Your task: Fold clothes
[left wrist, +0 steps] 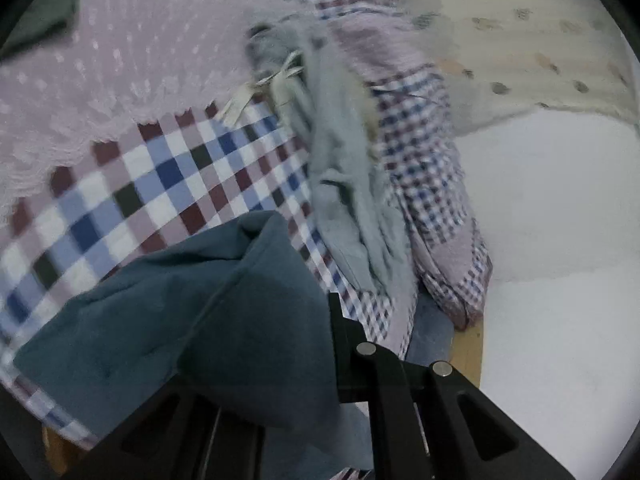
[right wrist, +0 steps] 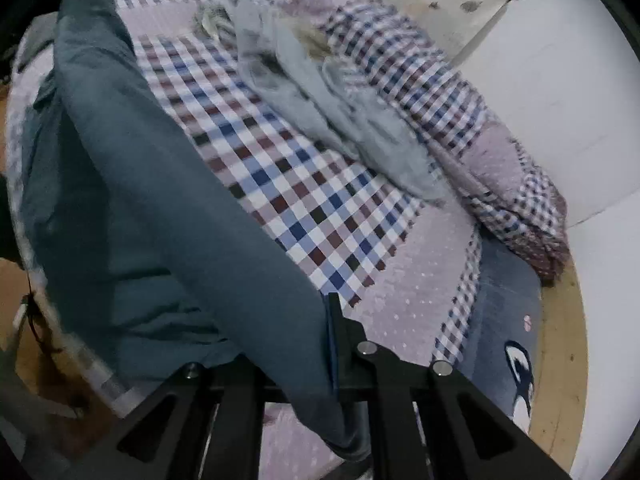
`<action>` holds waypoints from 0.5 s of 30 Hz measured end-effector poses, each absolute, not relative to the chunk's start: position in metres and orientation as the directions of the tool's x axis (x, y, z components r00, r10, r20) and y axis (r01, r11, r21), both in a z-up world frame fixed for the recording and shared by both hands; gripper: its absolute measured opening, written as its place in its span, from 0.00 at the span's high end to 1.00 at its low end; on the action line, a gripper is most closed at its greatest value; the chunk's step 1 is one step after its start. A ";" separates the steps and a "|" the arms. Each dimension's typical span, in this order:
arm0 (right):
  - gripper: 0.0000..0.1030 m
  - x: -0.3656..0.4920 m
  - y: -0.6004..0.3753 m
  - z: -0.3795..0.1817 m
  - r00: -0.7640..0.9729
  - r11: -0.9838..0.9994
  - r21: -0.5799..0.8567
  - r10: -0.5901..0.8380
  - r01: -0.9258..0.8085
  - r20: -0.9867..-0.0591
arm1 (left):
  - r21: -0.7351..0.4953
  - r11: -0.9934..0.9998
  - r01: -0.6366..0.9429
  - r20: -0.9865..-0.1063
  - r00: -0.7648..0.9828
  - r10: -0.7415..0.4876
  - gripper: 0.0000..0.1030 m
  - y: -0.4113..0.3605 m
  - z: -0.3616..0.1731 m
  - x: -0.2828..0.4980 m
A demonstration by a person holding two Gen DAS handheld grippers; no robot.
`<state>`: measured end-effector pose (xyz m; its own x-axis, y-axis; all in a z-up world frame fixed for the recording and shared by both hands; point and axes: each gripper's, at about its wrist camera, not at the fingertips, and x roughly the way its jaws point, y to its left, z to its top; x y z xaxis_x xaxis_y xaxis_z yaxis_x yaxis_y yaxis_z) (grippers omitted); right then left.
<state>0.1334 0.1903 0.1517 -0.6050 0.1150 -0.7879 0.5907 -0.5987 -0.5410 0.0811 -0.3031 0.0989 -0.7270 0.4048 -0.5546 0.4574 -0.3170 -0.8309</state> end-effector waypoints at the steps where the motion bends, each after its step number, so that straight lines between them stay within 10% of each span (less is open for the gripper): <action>1: 0.93 0.117 0.189 0.140 -0.593 -0.599 -0.537 0.124 0.594 -0.795 | -0.823 -0.310 0.477 -0.568 -0.719 0.401 0.94 -0.305 0.090 0.068; 10: 0.88 -0.009 0.185 0.070 -0.439 -0.672 -0.394 0.112 0.627 -0.891 | -0.702 -0.291 0.650 -0.704 -0.571 0.423 0.90 -0.322 0.026 -0.015; 13: 0.61 -0.017 0.203 0.071 -0.469 -0.766 -0.366 0.096 0.528 -0.878 | -0.722 -0.264 0.639 -0.680 -0.589 0.436 0.76 -0.326 0.022 -0.016; 15: 0.44 -0.022 0.214 0.072 -0.490 -0.822 -0.342 0.088 0.456 -0.867 | -0.757 -0.249 0.604 -0.648 -0.643 0.408 0.49 -0.332 0.032 -0.008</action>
<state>-0.0216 0.2144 0.0716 -0.4902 0.0884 -0.8671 0.4561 -0.8217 -0.3416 -0.0085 -0.3318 0.0318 -0.6434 0.4077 -0.6479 0.6043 -0.2490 -0.7568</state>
